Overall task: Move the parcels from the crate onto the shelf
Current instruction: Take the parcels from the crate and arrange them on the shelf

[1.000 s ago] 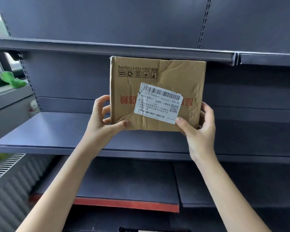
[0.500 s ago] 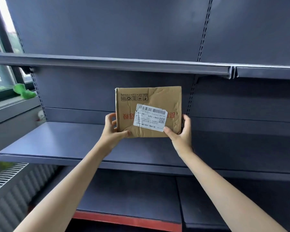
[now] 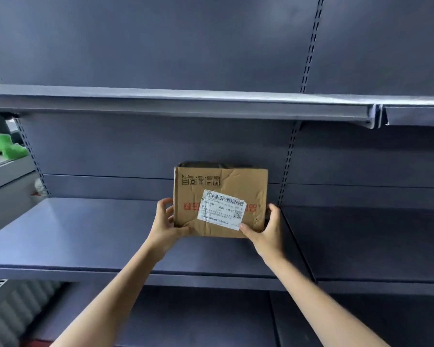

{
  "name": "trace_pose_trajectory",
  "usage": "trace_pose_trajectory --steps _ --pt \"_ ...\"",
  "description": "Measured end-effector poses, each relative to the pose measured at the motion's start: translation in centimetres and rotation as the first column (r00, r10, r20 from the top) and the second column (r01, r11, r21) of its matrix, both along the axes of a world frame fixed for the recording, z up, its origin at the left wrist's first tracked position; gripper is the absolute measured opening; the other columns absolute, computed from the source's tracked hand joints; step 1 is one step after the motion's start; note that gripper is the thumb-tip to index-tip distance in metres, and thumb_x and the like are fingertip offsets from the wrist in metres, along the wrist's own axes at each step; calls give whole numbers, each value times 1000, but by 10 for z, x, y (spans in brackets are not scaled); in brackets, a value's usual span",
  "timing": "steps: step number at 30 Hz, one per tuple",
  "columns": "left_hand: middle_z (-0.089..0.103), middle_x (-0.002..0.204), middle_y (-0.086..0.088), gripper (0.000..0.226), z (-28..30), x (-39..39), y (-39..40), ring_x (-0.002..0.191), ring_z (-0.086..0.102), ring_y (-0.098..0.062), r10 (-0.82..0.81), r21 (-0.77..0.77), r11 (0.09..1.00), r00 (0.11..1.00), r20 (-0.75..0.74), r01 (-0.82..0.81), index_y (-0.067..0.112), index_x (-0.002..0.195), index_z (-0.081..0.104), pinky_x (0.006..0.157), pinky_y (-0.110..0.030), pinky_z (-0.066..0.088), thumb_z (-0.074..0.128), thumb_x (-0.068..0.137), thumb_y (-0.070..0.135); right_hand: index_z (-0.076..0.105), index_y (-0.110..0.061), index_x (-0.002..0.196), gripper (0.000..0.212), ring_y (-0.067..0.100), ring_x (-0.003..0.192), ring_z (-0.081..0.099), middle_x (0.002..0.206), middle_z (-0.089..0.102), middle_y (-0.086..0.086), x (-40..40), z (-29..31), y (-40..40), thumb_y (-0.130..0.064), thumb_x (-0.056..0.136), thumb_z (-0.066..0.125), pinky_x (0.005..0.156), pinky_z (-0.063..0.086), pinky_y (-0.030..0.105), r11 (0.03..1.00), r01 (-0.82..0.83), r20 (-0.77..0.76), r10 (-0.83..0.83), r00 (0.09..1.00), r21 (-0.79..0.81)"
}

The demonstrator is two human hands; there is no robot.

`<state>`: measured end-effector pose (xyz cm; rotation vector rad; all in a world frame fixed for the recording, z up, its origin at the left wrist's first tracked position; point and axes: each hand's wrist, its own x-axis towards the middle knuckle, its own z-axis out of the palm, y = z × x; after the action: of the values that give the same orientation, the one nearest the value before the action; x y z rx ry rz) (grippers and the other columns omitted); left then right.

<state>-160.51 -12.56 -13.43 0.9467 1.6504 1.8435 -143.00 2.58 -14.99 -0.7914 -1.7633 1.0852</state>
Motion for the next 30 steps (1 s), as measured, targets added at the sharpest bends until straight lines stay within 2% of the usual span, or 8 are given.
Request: trace_pose_trajectory --steps 3,6,9,14,17,19,23,30 --pt "56 120 -2 76 -22 -13 14 108 58 -20 3 -25 1000 1000 2 -3 37 107 36 80 -43 57 75 52 3 35 -13 125 77 13 102 46 117 46 0 -12 -20 13 -12 64 82 77 37 20 1000 -2 41 3 999 -21" --pt "56 123 -4 78 -46 -23 23 112 57 -22 4 -21 1000 1000 22 -4 38 107 36 81 -41 57 78 52 3 31 -26 113 74 16 98 52 110 53 1 -20 -38 20 -10 62 82 68 40 15 999 -5 37 7 999 -49" --pt "56 122 -5 81 -66 -27 28 114 56 -25 14 -17 1000 999 44 -13 37 107 36 81 -40 57 80 49 3 29 -27 110 74 15 96 54 108 54 1 -23 -50 25 -8 61 82 68 41 11 997 -15 58 19 998 -74" --pt "55 123 0 88 -77 -27 34 112 56 -18 1 -30 1000 1000 2 -1 43 115 35 76 -27 57 75 51 -2 32 -29 114 81 17 108 54 120 51 4 -25 -62 35 -9 55 83 87 49 31 994 -59 92 68 993 -95" --pt "55 124 -4 98 -77 -28 38 109 58 -16 7 -53 999 1000 -11 -8 36 130 30 75 -25 56 73 51 -2 31 -33 113 82 16 111 51 123 47 2 -28 -64 38 -13 54 85 87 48 31 994 -63 98 72 993 -91" --pt "55 124 -7 98 -78 -32 41 109 59 -18 3 -70 998 1000 -11 -4 32 133 27 76 -29 57 71 53 -2 30 -31 115 83 16 111 51 124 46 1 -30 -65 40 -12 55 84 86 48 29 993 -70 93 79 993 -97" --pt "59 120 -5 93 -77 -42 51 109 60 -22 27 -125 992 1000 -16 -29 40 127 30 82 -45 57 77 53 8 31 -24 121 84 17 111 51 125 46 2 -40 -68 49 -9 57 83 86 47 29 993 -67 89 76 993 -96" --pt "62 115 2 91 -82 -62 75 102 63 -22 118 -210 968 988 -103 -138 50 116 29 85 -50 54 76 50 11 32 -14 122 84 16 108 52 121 48 4 -66 -72 72 -8 57 85 85 50 31 997 -45 112 52 992 -60"
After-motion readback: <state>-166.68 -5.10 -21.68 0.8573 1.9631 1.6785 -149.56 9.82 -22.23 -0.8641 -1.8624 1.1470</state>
